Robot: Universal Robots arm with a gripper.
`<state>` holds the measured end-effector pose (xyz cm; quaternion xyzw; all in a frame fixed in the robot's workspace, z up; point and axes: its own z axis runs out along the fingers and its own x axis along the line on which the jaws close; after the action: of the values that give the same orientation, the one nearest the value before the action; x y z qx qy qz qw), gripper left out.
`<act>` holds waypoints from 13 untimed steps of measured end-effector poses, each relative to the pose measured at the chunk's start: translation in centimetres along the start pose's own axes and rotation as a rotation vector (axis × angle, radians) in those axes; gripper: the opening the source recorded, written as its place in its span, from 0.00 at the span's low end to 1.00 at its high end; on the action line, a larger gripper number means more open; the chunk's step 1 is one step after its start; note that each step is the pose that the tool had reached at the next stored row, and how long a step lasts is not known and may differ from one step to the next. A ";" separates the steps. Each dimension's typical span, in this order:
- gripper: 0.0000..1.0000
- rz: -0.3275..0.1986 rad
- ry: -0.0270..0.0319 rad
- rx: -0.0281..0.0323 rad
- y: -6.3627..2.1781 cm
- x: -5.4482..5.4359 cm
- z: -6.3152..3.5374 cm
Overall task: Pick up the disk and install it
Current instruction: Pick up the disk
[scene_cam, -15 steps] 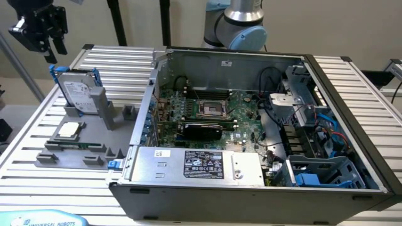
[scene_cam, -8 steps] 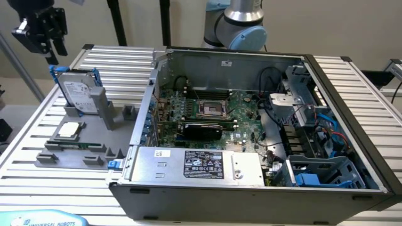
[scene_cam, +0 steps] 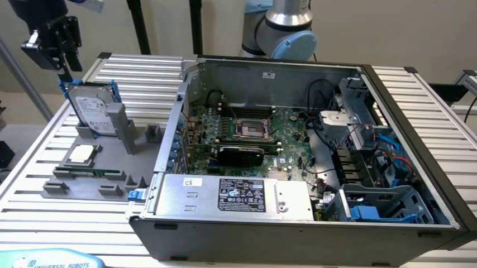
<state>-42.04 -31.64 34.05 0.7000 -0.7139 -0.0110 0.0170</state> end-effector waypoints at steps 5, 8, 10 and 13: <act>0.48 -0.021 0.0009 0.0009 -0.01 0.0 0.91; 0.48 -0.027 0.0011 0.0025 0.00 0.0 1.45; 0.48 -0.029 0.0012 0.0046 0.02 0.0 1.82; 0.48 -0.030 0.0012 0.0106 0.14 0.0 2.26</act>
<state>-42.26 -31.64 31.79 0.7106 -0.7035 -0.0071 0.0135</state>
